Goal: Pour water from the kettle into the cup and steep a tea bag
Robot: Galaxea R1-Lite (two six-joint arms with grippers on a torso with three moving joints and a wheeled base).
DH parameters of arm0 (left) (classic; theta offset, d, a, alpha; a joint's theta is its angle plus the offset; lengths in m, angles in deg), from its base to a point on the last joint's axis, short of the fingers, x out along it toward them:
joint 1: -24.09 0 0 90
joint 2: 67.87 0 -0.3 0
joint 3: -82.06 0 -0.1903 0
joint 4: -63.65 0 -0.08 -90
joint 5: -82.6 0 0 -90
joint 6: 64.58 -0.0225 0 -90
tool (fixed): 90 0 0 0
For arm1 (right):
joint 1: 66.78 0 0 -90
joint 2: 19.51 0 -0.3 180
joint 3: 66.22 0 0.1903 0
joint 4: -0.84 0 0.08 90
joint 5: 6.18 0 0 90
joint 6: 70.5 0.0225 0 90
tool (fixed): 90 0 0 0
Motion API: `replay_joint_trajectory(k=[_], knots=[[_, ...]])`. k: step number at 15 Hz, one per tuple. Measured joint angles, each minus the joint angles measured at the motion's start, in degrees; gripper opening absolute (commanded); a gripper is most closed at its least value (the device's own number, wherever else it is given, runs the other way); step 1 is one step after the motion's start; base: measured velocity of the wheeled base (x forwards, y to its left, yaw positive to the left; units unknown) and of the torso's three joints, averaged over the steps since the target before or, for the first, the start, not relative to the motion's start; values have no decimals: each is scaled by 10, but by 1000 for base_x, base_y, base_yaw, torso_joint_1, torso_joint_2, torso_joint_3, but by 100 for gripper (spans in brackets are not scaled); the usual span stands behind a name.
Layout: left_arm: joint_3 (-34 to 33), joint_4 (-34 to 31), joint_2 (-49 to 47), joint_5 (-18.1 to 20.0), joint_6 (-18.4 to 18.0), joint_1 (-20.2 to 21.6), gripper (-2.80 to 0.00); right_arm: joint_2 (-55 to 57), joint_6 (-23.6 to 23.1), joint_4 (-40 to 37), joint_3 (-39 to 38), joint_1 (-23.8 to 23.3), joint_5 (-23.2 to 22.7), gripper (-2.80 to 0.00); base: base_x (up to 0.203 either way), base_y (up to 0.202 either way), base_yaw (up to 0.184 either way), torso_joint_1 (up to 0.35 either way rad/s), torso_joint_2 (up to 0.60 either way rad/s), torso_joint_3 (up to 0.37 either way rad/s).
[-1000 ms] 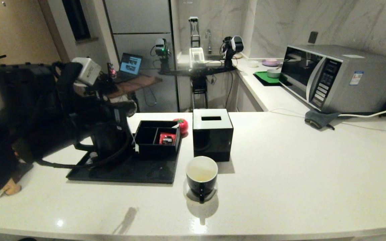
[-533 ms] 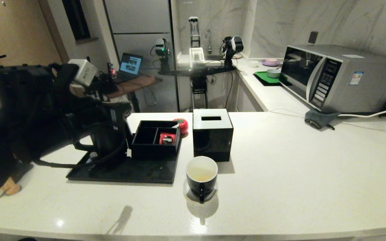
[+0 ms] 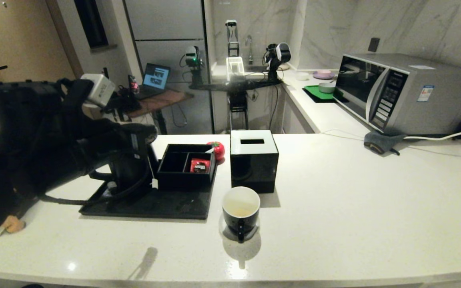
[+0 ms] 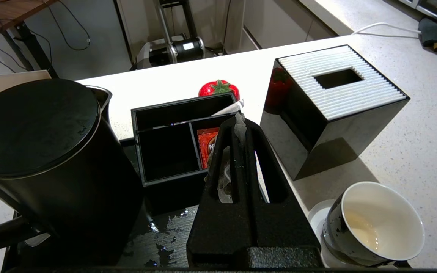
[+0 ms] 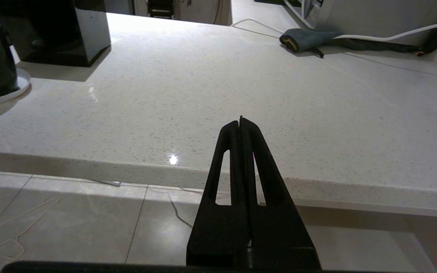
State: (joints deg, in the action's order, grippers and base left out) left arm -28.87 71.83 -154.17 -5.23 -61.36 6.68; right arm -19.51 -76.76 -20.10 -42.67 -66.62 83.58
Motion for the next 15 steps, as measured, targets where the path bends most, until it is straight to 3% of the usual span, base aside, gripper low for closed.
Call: replay_joint_trajectory(k=[8, 15], knots=[[3, -1, 6, 1, -1, 0, -280, 78, -15, -12, 104, 0, -113, -280, 0, 0, 0, 0, 0, 0], [26, -2, 3, 7, -1, -20, -280, 349, -24, 187, 157, 4, -180, -280, 0, 0, 0, 0, 0, 0]])
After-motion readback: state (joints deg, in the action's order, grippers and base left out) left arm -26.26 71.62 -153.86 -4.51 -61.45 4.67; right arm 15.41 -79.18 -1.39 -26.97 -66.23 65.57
